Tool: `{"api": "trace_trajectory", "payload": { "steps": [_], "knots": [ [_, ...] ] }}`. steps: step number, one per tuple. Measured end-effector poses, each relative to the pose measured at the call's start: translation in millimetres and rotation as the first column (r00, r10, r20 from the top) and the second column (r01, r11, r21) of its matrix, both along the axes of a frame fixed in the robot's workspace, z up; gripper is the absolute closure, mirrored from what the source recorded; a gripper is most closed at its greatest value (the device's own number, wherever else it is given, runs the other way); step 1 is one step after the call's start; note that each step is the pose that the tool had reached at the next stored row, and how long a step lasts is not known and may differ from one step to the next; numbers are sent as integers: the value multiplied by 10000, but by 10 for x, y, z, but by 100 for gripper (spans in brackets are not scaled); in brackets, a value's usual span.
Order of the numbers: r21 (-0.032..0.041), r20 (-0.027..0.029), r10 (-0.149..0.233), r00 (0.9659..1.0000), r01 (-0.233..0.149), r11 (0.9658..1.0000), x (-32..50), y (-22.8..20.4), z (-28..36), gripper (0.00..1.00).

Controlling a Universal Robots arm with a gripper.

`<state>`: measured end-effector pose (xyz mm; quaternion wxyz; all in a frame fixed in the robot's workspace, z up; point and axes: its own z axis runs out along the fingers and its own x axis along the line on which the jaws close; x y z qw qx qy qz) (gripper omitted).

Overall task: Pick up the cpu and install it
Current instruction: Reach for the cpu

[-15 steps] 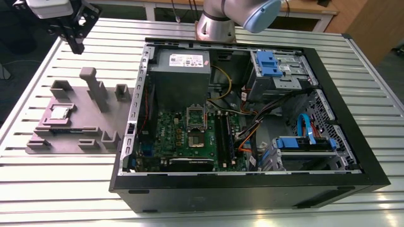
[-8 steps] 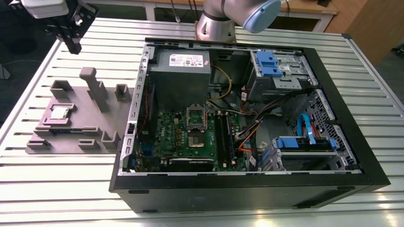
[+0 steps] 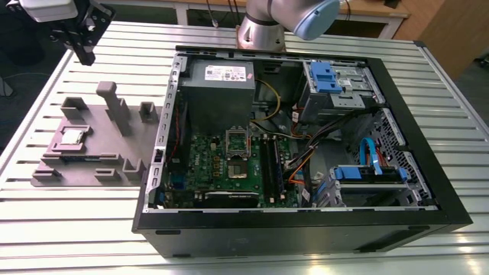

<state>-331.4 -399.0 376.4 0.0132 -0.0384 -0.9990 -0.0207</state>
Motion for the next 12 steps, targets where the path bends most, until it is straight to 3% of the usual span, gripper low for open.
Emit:
{"api": "trace_trajectory", "payload": {
  "steps": [12],
  "knots": [
    [0,0,-1,10000,1,10000,-24,0,0,90]
  ]
}}
